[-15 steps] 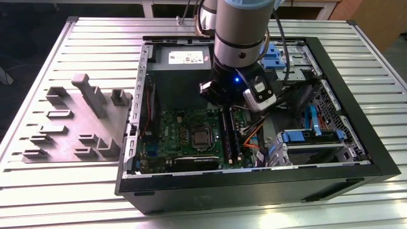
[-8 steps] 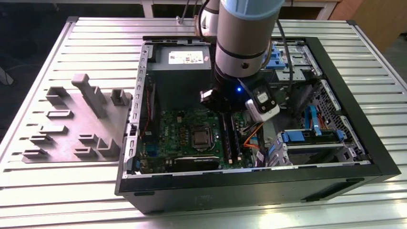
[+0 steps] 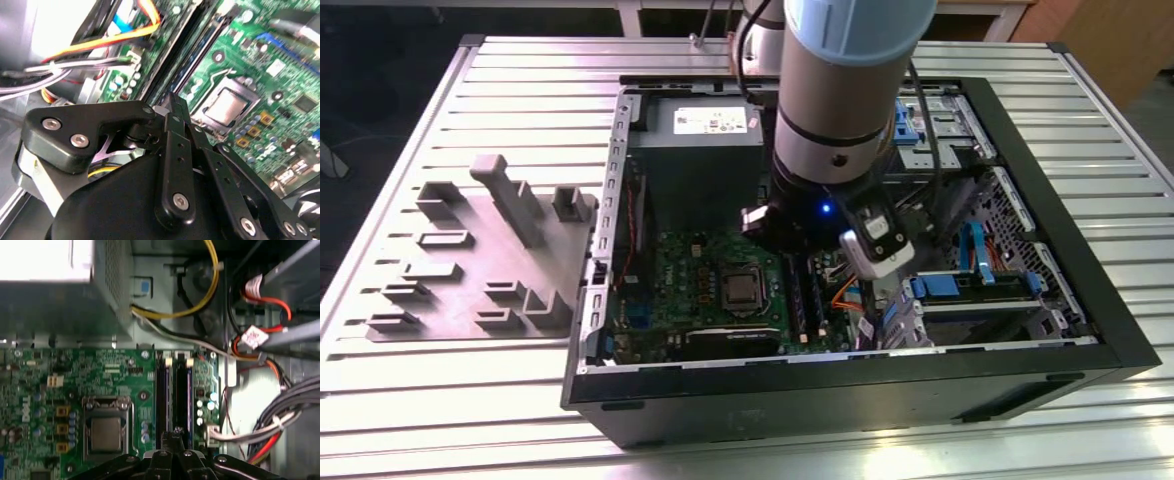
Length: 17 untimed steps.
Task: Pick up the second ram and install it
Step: 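Press down the second ram until it locks into place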
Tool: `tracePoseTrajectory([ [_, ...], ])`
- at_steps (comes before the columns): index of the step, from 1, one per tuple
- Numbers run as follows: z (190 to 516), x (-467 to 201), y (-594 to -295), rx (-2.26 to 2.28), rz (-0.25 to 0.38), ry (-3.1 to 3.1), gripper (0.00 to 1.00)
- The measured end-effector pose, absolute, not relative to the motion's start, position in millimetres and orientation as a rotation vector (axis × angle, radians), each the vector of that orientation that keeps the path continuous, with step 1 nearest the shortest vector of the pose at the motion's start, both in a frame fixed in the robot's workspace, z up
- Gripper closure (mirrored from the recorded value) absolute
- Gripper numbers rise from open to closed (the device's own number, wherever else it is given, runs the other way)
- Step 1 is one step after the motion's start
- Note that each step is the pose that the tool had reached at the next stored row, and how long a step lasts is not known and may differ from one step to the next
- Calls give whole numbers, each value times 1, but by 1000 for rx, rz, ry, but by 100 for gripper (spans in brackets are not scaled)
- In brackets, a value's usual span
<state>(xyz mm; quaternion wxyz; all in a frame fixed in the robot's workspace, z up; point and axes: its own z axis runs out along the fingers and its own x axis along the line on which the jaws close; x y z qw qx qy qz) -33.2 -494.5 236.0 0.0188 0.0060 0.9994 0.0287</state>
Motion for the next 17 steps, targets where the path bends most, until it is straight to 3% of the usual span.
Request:
tracePoseTrajectory([
  [17,232,-33,-522,37,77,3102,90],
])
